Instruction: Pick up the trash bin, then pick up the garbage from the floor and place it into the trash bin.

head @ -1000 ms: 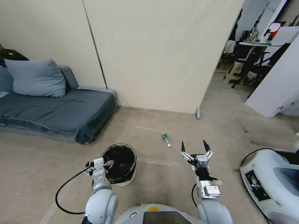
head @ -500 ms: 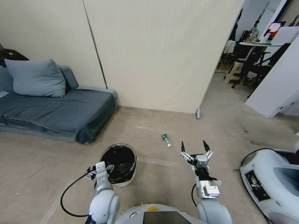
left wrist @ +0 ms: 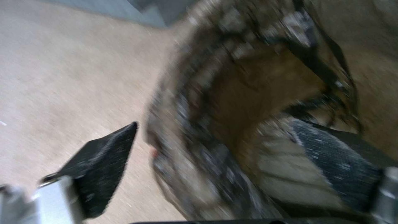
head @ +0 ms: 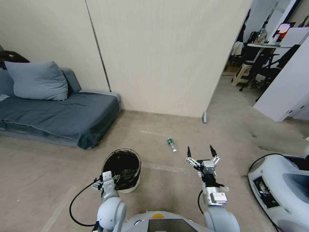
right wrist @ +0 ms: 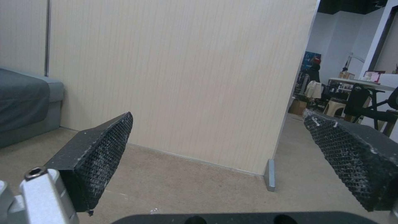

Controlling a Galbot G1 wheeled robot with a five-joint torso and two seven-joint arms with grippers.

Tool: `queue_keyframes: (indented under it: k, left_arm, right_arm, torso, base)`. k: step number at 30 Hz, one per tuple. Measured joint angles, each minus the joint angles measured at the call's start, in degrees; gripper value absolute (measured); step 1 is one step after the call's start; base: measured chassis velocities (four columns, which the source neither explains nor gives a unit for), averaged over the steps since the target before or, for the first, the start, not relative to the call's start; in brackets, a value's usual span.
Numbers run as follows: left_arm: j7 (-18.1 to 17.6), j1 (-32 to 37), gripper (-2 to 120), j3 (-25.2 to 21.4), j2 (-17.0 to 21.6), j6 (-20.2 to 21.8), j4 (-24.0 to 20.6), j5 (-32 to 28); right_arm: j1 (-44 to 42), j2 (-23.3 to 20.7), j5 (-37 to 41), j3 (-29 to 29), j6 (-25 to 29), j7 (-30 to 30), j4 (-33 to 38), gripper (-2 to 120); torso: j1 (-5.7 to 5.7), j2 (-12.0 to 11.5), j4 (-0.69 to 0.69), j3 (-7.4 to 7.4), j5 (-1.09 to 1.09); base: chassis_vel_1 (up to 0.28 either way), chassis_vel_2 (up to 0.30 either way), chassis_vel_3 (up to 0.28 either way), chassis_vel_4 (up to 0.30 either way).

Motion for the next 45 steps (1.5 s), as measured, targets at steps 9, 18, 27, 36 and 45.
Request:
queue_keyframes:
  k: [9, 18, 27, 36, 45]
  left_arm:
    - [-1.9, -0.5, 55, 0.2, -0.4, 1.7, 0.8, -7.5]
    - [-3.6, -0.3, 21, 0.4, -0.6, 2.1, 0.2, -9.9]
    - [-3.5, -0.4, 7, 0.8, -0.6, 1.6, 0.8, -9.4]
    - [-3.2, -0.3, 7, 1.0, -0.2, 1.2, 1.2, -8.5]
    - [-2.2, -0.1, 7, 1.5, 0.1, 0.2, -0.2, -5.1]
  right_arm:
    - [0.0, 0.0, 0.0, 0.0, 0.0, 0.0, 0.0, 100]
    - [0.0, 0.0, 0.0, 0.0, 0.1, 0.0, 0.0, 100]
    - [0.0, 0.0, 0.0, -0.1, 0.1, 0.0, 0.1, 100]
    - [0.0, 0.0, 0.1, -0.2, 0.2, 0.1, 0.3, 100]
    - [-0.2, 0.0, 0.1, -1.0, 0.2, 2.4, 1.0, 100]
  torso:
    - [0.00, 0.0, 0.00, 0.00, 0.00]
    - [0.01, 0.0, 0.00, 0.00, -0.01]
    - [0.00, 0.0, 0.01, -0.01, 0.02]
    - [0.00, 0.0, 0.00, 0.00, 0.00]
    - [0.01, 0.0, 0.00, 0.01, -0.01]
  base:
    - [0.000, 0.000, 0.000, 0.000]
    - [0.000, 0.000, 0.000, 0.000]
    - [0.000, 0.000, 0.000, 0.000]
    - [0.000, 0.000, 0.000, 0.000]
    - [0.000, 0.000, 0.000, 0.000]
